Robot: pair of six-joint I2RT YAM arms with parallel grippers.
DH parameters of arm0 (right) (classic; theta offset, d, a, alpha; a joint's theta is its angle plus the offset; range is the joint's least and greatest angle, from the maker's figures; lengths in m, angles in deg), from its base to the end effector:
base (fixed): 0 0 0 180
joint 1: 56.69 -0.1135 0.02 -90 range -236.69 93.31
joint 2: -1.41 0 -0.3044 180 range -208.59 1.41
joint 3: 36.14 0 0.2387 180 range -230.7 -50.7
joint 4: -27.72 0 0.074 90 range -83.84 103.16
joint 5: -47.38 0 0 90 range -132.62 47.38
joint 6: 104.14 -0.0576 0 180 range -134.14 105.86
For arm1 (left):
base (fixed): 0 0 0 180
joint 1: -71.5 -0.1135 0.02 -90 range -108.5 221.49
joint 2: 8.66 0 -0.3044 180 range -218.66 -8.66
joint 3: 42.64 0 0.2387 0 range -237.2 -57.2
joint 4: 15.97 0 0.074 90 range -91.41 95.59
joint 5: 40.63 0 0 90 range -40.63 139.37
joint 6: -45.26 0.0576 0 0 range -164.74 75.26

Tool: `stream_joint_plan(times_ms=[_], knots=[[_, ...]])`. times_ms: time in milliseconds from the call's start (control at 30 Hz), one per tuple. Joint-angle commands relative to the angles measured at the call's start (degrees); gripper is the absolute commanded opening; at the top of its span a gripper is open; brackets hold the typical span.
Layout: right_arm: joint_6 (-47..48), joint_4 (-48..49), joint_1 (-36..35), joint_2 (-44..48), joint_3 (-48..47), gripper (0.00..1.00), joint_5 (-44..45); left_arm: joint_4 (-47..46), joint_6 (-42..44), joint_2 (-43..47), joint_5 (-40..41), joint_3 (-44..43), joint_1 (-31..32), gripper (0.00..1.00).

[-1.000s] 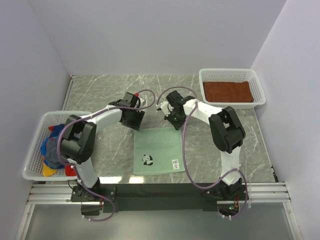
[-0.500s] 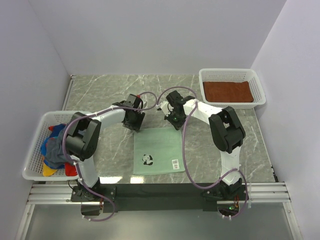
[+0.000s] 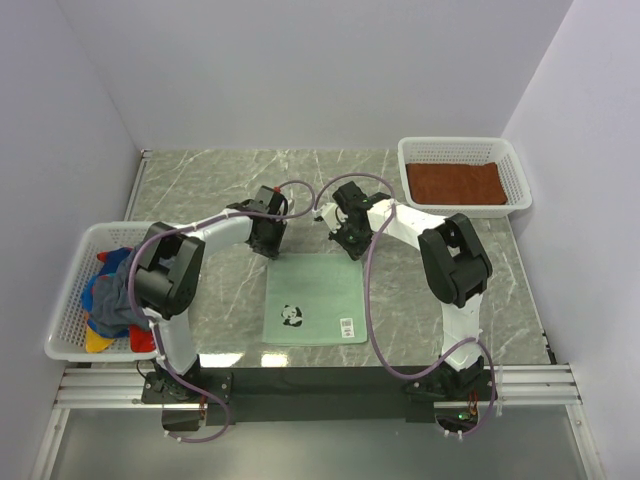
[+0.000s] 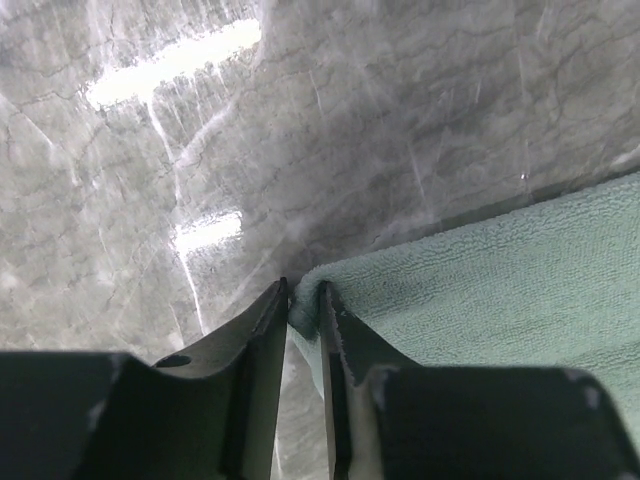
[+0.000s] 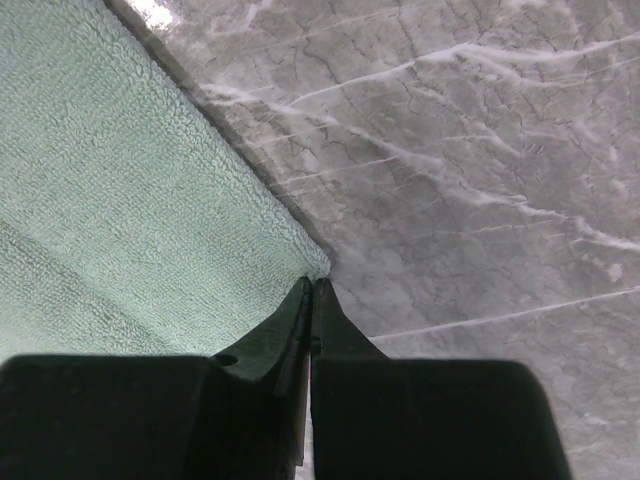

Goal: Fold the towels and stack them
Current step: Fold the towel

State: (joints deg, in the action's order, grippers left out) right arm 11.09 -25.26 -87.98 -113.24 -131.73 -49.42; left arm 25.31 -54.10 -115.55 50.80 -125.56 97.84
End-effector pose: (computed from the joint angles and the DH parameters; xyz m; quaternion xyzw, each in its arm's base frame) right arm 0.3494 0.2203 0.1874 -0.4750 0.8641 0.0667 0.1525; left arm 0.3427 -0.1680 0.1883 0.1416 0.9664 -0.0541 0.2077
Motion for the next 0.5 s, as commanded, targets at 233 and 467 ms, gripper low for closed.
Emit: stream_joint_plan(times_ms=[233,467], knots=[[0.8,0.4,0.3,1.6,1.5,0.0,0.8,2.6,-0.5,-6.7,1.8,2.9,0.2,0.08],[-0.6,2.5,0.4,2.9,1.9,0.0,3.3,1.8,-1.2,-3.1,2.2,2.6,0.2,0.01]])
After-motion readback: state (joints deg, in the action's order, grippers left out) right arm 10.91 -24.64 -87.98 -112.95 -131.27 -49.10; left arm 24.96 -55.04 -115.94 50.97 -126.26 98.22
